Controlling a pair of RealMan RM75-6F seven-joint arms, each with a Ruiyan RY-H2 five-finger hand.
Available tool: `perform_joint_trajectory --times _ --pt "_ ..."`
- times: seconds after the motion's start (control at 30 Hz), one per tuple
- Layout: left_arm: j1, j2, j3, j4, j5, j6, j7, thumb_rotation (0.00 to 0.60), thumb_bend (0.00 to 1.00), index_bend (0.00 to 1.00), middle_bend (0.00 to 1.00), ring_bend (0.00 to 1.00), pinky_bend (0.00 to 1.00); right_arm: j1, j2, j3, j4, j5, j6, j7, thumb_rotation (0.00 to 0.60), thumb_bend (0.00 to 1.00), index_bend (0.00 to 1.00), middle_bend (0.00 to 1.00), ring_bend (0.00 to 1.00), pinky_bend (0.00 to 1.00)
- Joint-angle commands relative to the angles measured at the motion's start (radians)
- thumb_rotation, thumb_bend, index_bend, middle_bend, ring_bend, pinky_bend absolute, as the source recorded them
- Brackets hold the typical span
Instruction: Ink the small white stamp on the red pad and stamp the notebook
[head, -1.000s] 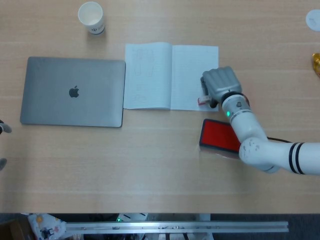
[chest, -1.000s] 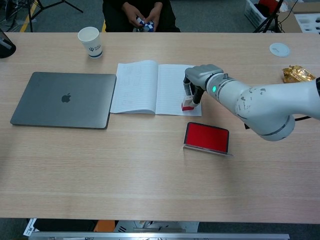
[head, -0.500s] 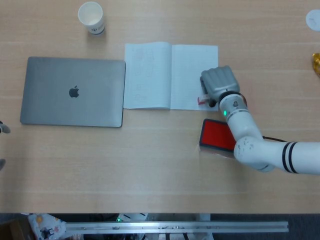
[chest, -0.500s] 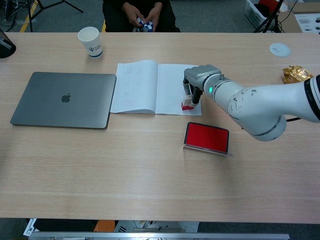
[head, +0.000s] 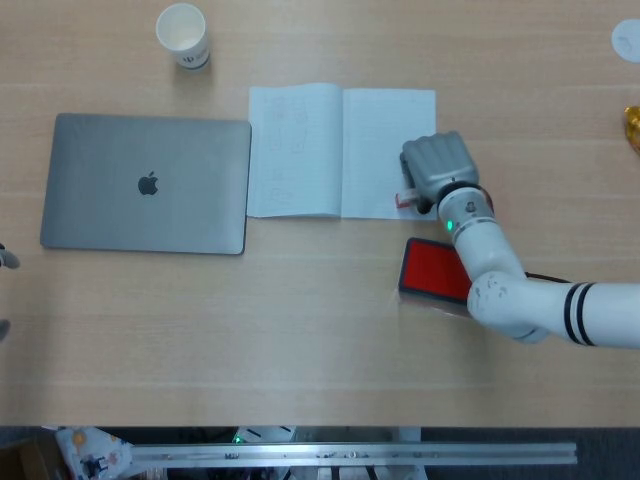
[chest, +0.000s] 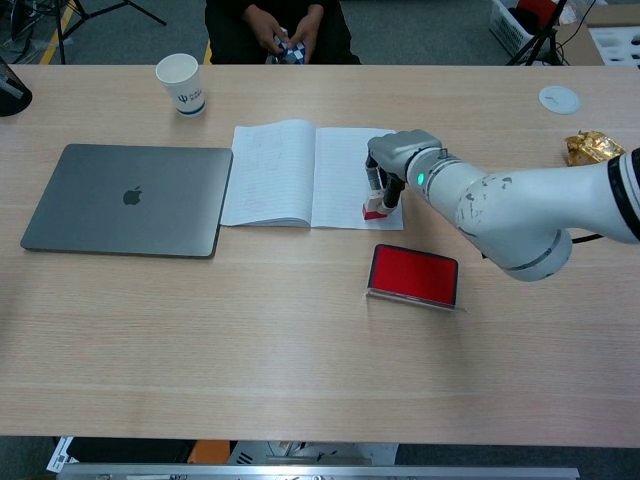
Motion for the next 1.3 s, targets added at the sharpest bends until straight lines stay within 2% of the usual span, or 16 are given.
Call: perform_joint_trajectory --times 0.03,0.23,0.4,0.8,1.1,1.3 --pt "0.002 0.002 0.000 0.002 -0.003 0.002 -0.004 0.600 0.18 0.31 0.24 0.27 0.26 -0.017 0.042 0.002 -0.053 -0.029 0.004 0.027 0.600 0.62 0.70 0.60 0.51 0.42" --pt "0.005 0.004 0.003 0.001 0.004 0.007 -0.012 0.600 0.18 0.31 0.24 0.27 0.26 -0.044 0.123 0.007 -0.144 -0.078 0.026 0.075 0.600 0.62 0.70 0.60 0.51 0.42" --pt "0.007 0.006 0.007 -0.003 0.016 0.011 -0.013 0.600 0.18 0.31 0.24 0.27 0.26 -0.044 0.142 0.016 -0.148 -0.079 0.027 0.097 0.600 0.62 0.70 0.60 0.51 0.42" --pt "0.007 0.013 0.011 -0.004 0.009 0.001 -0.013 0.600 0.18 0.31 0.24 0.27 0.26 0.021 0.070 0.025 -0.041 0.035 0.003 0.047 0.600 0.62 0.70 0.60 0.51 0.42" --pt "0.000 0.009 0.011 0.002 -0.005 -0.018 -0.006 0.600 0.18 0.31 0.23 0.27 0.26 0.069 0.025 0.021 0.013 0.149 0.008 -0.036 0.600 0.62 0.71 0.60 0.52 0.42" --pt "-0.002 0.008 0.009 0.003 -0.010 -0.021 -0.006 0.600 0.18 0.31 0.23 0.27 0.26 0.091 -0.006 0.032 0.061 0.178 0.006 -0.068 0.600 0.62 0.72 0.61 0.52 0.42"
